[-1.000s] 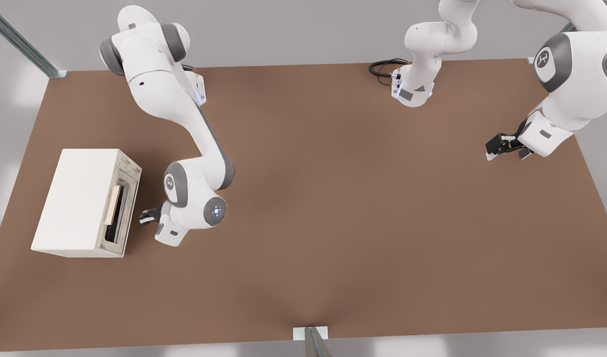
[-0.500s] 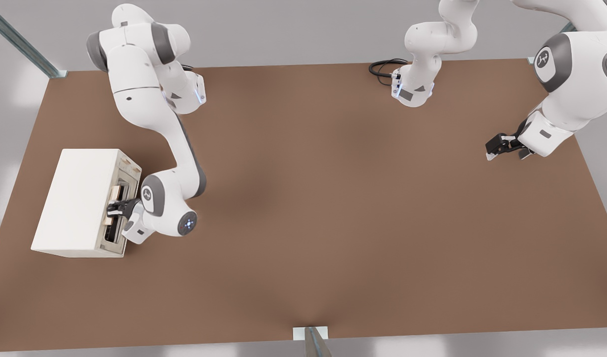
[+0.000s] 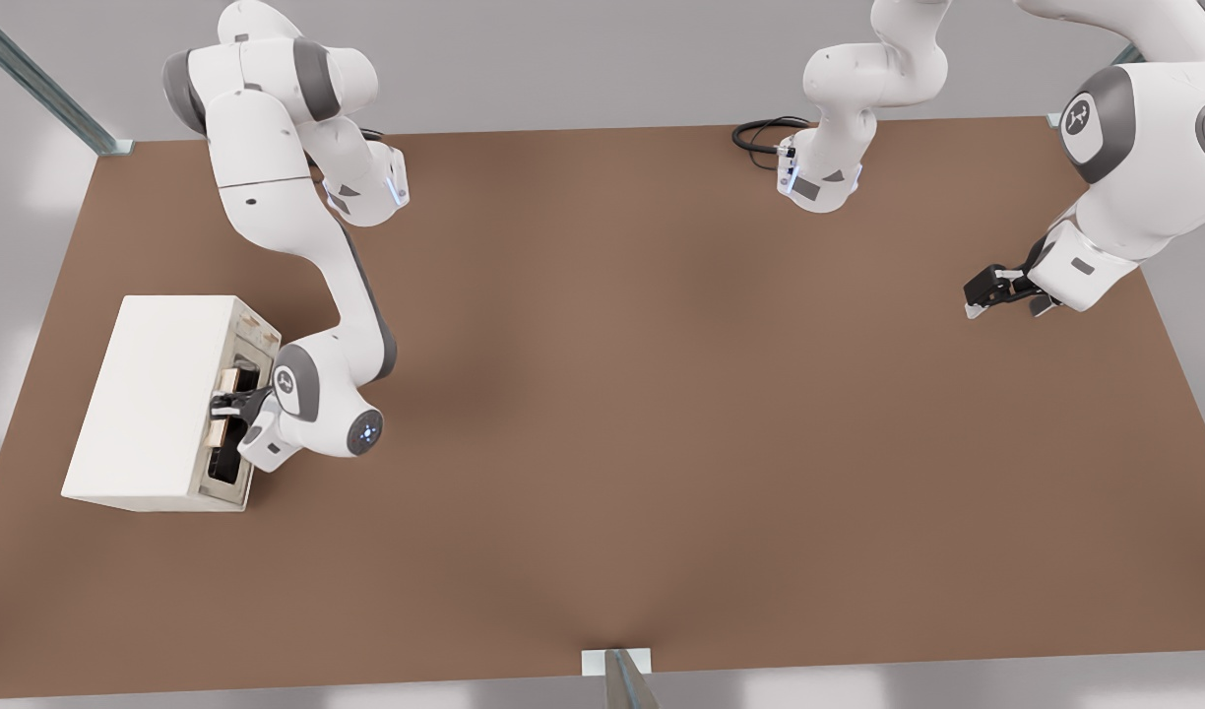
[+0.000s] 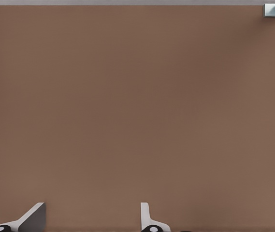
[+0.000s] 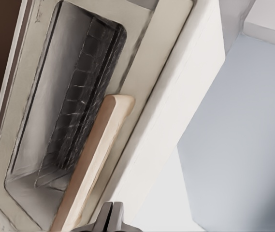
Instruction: Keep left arm still and open the oven door with right arm
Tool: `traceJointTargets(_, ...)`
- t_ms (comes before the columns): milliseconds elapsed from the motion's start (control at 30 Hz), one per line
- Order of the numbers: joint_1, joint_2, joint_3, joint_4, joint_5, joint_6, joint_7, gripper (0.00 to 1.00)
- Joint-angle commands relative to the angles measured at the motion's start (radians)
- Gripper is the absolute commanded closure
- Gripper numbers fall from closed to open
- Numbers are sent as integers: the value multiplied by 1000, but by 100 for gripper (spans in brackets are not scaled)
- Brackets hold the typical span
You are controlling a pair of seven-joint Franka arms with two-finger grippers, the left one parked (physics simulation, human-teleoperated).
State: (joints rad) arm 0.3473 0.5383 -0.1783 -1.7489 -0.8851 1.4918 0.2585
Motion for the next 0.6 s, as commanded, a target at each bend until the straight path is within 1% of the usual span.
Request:
traceJointTargets(0,-1,-1,-1,-11,-5,15,137,100)
traceJointTargets(567,-10,-6,-10,-78,-5,59,157,100)
